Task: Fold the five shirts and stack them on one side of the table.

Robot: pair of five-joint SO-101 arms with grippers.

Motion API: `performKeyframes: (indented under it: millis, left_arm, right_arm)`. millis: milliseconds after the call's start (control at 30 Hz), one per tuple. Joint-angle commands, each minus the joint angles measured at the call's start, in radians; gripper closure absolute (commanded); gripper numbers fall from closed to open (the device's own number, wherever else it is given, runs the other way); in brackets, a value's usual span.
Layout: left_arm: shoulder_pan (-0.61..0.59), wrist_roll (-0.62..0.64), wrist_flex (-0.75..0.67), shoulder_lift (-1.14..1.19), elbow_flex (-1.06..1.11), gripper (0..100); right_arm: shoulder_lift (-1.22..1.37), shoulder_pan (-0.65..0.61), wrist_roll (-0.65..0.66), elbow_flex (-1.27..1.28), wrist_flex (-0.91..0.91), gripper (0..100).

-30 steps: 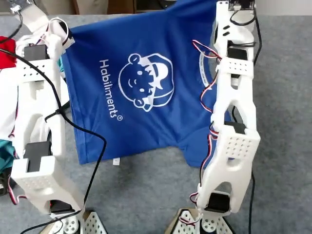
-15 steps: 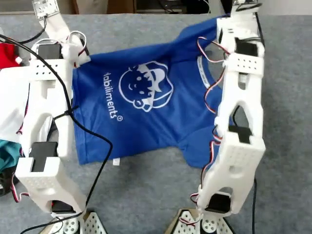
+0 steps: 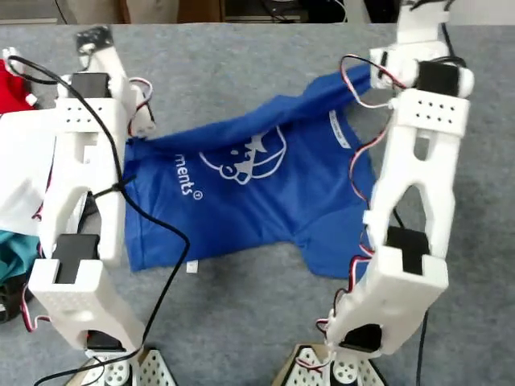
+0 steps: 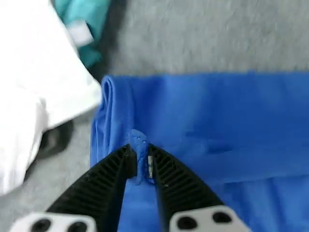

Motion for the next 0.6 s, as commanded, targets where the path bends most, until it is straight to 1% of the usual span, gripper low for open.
performKeyframes:
  millis: [0,133,333,433,567]
  left_arm:
    - [0.023,-0.031,0.074,-0.019,-0.035,98]
    - [0.017,-0.035,0.167,-0.019,-0.026,98]
    - [0.021,-0.037,0.25,-0.019,-0.017,98]
    - [0.037,-0.041,0.255,-0.031,0.035,98]
    - [0.058,-0.087,0.255,-0.111,0.172,98]
  right_arm:
    - [-0.101,0.041,0.029,-0.054,0.107,99.4]
    - [-0.134,0.07,0.031,-0.054,0.233,99.4]
    - [-0.16,0.074,0.071,-0.054,0.428,99.4]
    - [-0.159,0.077,0.072,-0.045,0.483,99.4]
    - [-0.162,0.096,0.098,0.031,0.511,99.4]
